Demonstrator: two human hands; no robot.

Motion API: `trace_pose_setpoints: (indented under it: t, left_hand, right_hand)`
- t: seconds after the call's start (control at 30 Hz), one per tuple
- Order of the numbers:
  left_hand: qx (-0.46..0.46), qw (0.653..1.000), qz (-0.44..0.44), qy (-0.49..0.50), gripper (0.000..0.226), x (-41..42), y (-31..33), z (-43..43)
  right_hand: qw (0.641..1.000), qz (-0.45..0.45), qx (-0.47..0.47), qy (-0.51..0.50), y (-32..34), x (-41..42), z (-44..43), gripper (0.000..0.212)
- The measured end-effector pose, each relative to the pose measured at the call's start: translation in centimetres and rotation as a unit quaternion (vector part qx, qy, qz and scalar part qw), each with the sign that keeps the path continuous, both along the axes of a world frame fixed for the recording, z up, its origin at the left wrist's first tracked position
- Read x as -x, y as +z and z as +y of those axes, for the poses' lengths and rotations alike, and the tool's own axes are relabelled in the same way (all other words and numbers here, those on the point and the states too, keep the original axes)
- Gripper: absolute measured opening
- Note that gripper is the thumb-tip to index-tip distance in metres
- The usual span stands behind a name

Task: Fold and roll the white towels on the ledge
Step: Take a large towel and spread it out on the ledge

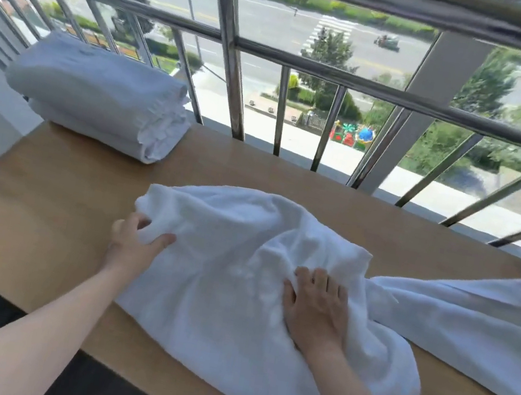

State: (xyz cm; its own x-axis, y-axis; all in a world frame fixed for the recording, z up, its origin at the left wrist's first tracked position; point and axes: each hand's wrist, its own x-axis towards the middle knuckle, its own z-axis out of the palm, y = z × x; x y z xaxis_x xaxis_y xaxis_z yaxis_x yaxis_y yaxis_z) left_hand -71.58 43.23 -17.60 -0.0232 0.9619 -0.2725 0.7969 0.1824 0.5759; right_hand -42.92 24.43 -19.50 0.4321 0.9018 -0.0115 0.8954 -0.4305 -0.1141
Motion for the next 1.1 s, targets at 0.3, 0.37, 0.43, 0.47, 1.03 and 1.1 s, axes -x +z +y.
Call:
trace_pose_setpoints:
  t: [0.3,0.37,0.43,0.47,1.03,1.1]
  left_hand:
    - [0.381,0.881,-0.274,0.058,0.076,0.9,1.1,5.5]
    - [0.430,0.856,-0.287,-0.009,0.073,1.8,1.0,6.6]
    - [0.476,0.828,-0.286,-0.085,0.063,2.4,1.0,7.3]
    - [0.495,0.811,-0.288,-0.119,0.058,2.6,1.2,7.4]
    - [0.530,0.755,-0.325,-0.208,0.069,2.4,0.8,7.4]
    - [0.498,0.768,-0.338,-0.219,0.062,2.1,1.0,8.1]
  right_hand:
    - [0.982,0.025,0.035,-0.182,1.5,3.4,2.5,0.035]
    - [0.982,0.017,0.015,-0.188,1.6,5.4,3.7,0.045]
    - [0.990,0.035,-0.022,-0.138,1.4,7.7,5.0,0.053]
    - [0.991,0.058,-0.036,-0.117,1.3,8.8,5.9,0.054]
    - [0.969,0.059,0.222,-0.087,-1.5,17.2,9.9,0.077]
    - [0.969,0.058,0.216,-0.105,-1.5,17.3,10.1,0.077]
